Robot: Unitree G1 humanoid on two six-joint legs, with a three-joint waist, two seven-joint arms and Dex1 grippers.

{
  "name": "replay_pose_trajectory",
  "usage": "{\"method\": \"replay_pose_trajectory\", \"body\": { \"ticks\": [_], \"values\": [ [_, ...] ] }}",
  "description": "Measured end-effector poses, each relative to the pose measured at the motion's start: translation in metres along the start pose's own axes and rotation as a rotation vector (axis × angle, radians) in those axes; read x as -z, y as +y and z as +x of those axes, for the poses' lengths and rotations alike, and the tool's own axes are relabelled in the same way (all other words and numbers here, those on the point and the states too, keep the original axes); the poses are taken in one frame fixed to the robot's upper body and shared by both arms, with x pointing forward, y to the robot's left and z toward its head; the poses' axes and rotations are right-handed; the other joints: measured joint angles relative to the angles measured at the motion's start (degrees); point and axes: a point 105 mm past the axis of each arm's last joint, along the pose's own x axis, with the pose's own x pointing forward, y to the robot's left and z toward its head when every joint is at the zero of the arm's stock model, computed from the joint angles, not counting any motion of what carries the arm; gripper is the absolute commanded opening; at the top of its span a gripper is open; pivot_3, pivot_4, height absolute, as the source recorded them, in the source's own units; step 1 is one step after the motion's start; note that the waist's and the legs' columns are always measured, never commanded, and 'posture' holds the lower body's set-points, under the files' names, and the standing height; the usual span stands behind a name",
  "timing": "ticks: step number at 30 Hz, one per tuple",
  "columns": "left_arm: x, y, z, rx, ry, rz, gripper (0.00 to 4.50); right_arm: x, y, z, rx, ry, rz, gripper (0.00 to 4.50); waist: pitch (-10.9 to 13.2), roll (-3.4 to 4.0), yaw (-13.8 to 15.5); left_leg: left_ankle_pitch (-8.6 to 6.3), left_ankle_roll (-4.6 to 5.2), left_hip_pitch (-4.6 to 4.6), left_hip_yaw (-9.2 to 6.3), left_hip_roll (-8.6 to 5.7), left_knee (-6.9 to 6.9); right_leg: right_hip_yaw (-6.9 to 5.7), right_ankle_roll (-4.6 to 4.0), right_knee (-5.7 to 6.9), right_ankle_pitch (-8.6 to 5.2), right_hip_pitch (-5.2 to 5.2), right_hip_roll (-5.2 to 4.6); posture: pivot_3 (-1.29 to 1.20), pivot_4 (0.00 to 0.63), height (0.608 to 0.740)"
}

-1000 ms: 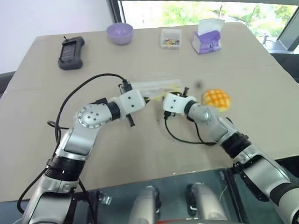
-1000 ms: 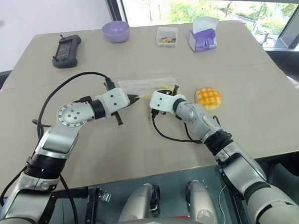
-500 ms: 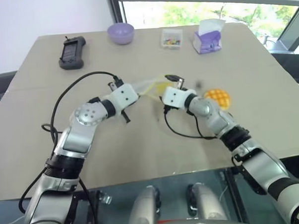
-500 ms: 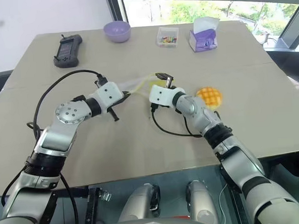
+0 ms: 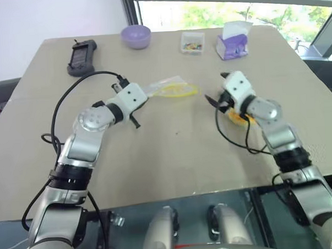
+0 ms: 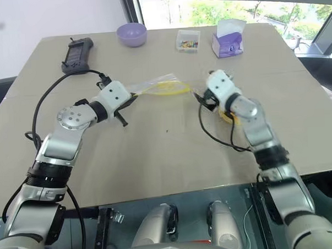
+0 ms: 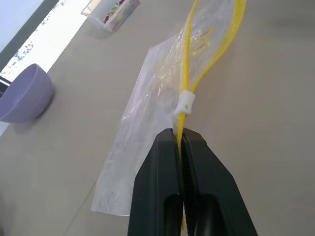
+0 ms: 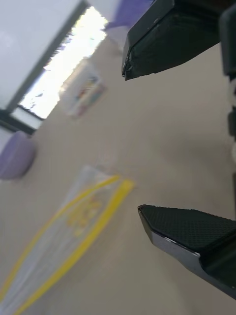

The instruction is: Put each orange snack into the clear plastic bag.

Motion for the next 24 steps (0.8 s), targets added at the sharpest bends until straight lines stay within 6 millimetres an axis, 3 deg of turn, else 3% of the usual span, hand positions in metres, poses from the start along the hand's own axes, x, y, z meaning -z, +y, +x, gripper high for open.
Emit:
{"method": "replay_pose_trajectory", "body": {
  "ticks": [4, 8, 13, 17, 20, 24],
  "values": [
    [0.0, 0.003, 0.002, -0.005, 0.002, -0.007, 0.0, 0.03, -0.006, -0.023, 0.073, 0.11, 0.172, 4.44, 0.0, 0.0, 0.0, -0.06, 0.1, 0.04, 0.03, 0.01, 0.05, 0.04, 0.0, 0.11, 0.0, -0.02, 0.0, 0.0, 0.15, 0.74],
    [-0.004, 0.006, 0.003, -0.009, -0.013, -0.003, 0.0, 0.042, -0.018, -0.039, 0.175, 0.168, 0.247, 4.44, 0.0, -0.01, -0.2, -0.07, 0.11, 0.19, 0.14, 0.03, 0.1, 0.14, 0.01, 0.28, -0.01, -0.03, 0.02, 0.0, 0.15, 0.74],
    [-0.002, 0.004, 0.005, -0.001, -0.015, -0.019, 0.0, 0.054, -0.01, -0.046, 0.206, 0.198, 0.302, 4.44, 0.0, -0.02, -0.2, -0.07, 0.12, 0.27, 0.24, 0.06, 0.11, 0.25, 0.02, 0.34, -0.01, -0.02, 0.04, 0.0, 0.15, 0.74],
    [-0.005, 0.0, 0.007, 0.016, -0.03, -0.028, 0.0, 0.06, -0.001, -0.044, 0.195, 0.186, 0.447, 4.44, -0.1, -0.12, -0.1, -0.08, 0.13, 0.27, 0.25, 0.07, 0.15, 0.27, 0.02, 0.35, -0.01, -0.01, 0.03, 0.0, 0.15, 0.74],
    [-0.006, 0.0, 0.007, 0.017, -0.034, -0.029, 0.0, 0.065, -0.001, -0.043, 0.189, 0.192, 0.509, 3.61, -0.1, -0.15, -0.2, -0.08, 0.13, 0.29, 0.26, 0.07, 0.15, 0.28, 0.02, 0.35, -0.01, -0.01, 0.04, 0.0, 0.15, 0.74],
    [-0.008, 0.0, 0.008, 0.019, -0.041, -0.034, 0.0, 0.066, -0.002, -0.04, 0.175, 0.187, 0.532, 1.72, -0.1, -0.15, -0.2, -0.08, 0.13, 0.3, 0.26, 0.1, 0.15, 0.28, 0.01, 0.36, -0.01, -0.01, 0.05, 0.0, 0.15, 0.74]
  ]
}}
